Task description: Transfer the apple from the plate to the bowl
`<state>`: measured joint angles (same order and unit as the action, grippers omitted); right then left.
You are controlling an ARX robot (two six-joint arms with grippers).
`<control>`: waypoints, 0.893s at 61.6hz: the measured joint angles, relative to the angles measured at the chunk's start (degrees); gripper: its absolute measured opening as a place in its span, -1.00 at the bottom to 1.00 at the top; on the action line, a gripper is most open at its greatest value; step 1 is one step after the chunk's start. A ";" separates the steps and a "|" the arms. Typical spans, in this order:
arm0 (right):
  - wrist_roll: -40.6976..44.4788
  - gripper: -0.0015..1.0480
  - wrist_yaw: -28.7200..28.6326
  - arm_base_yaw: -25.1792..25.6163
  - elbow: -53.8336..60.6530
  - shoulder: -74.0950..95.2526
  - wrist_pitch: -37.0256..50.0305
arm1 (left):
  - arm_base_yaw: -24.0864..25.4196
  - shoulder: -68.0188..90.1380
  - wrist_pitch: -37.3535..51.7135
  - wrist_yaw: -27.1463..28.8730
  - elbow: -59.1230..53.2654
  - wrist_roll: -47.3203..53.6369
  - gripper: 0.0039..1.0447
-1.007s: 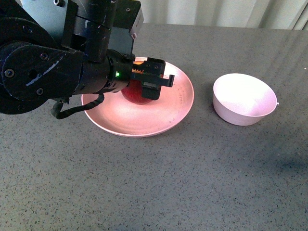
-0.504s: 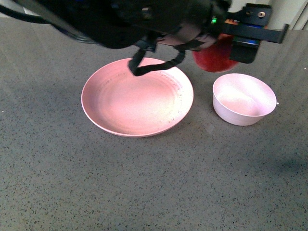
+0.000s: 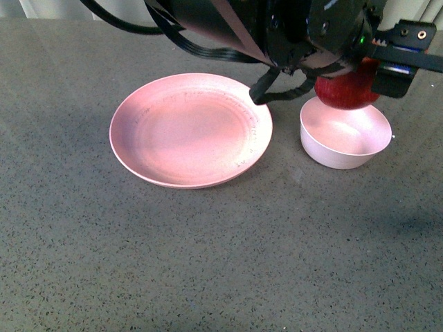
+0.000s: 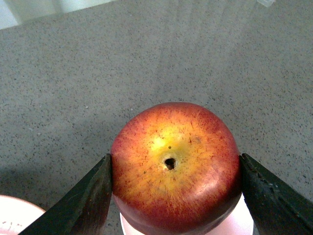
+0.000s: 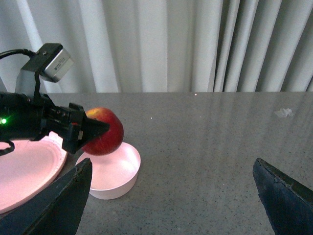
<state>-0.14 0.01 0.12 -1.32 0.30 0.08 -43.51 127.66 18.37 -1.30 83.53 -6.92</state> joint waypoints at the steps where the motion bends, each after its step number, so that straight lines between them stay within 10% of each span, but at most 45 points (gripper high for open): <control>1: 0.00 0.83 0.00 0.00 0.00 0.00 0.00 | 0.00 0.07 0.00 0.00 0.17 0.00 0.26; 55: 0.00 0.83 -0.02 0.00 0.00 0.00 0.00 | -0.76 2.64 0.02 -0.81 -2.19 -1.95 0.26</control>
<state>-0.14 -0.01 0.12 -1.32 0.30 0.08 -44.27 130.30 18.39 -2.11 81.34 -8.86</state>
